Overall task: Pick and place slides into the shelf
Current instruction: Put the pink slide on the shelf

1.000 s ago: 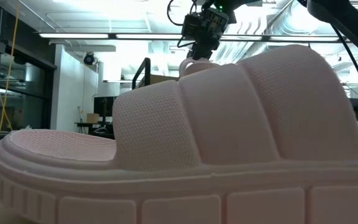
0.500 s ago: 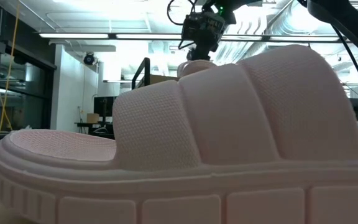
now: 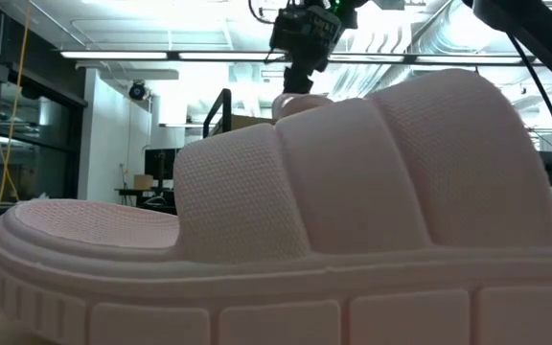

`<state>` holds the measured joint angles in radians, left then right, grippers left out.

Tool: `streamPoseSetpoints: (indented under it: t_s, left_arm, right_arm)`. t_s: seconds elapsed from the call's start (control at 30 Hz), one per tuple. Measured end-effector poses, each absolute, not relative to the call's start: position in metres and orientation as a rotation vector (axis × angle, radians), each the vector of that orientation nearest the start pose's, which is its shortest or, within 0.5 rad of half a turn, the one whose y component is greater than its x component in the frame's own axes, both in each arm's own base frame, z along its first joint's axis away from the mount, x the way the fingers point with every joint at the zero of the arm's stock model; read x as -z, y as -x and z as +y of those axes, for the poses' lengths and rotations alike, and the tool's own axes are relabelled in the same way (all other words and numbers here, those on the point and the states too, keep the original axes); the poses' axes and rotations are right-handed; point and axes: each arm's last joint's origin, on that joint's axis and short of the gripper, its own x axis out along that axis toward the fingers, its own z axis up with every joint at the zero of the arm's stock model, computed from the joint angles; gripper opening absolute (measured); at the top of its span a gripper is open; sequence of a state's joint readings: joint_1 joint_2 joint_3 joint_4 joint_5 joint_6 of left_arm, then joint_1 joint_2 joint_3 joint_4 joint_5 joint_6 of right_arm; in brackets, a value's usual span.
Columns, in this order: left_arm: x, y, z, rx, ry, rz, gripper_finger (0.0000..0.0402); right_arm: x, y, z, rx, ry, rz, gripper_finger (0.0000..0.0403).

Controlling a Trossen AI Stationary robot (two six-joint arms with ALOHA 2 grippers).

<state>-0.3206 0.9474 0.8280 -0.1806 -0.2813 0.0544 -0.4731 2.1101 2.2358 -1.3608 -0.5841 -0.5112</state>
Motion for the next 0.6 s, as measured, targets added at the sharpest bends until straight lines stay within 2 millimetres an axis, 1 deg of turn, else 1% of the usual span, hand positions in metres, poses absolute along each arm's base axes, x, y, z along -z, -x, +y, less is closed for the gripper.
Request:
streamPoseSetpoints:
  t_s: [0.23, 0.33, 0.47, 0.6]
  left_arm:
    - [-0.32, -0.2, -0.058, 0.047, -0.143, 0.286, 0.0156]
    - [-0.32, -0.2, -0.058, 0.047, -0.143, 0.286, 0.0156]
    - [-0.32, -0.2, -0.058, 0.046, -0.137, 0.286, 0.0156]
    - [-0.32, -0.2, -0.058, 0.046, -0.137, 0.286, 0.0156]
  right_arm:
    - [-0.355, -0.394, -0.157, -0.374, -0.065, 0.908, 0.0184]
    - [-0.36, -0.397, -0.15, -0.375, -0.035, 0.894, 0.0184]
    - [-0.36, -0.401, -0.142, -0.389, -0.029, 0.892, 0.0184]
    - [-0.352, -0.406, -0.132, -0.411, -0.023, 0.914, 0.0184]
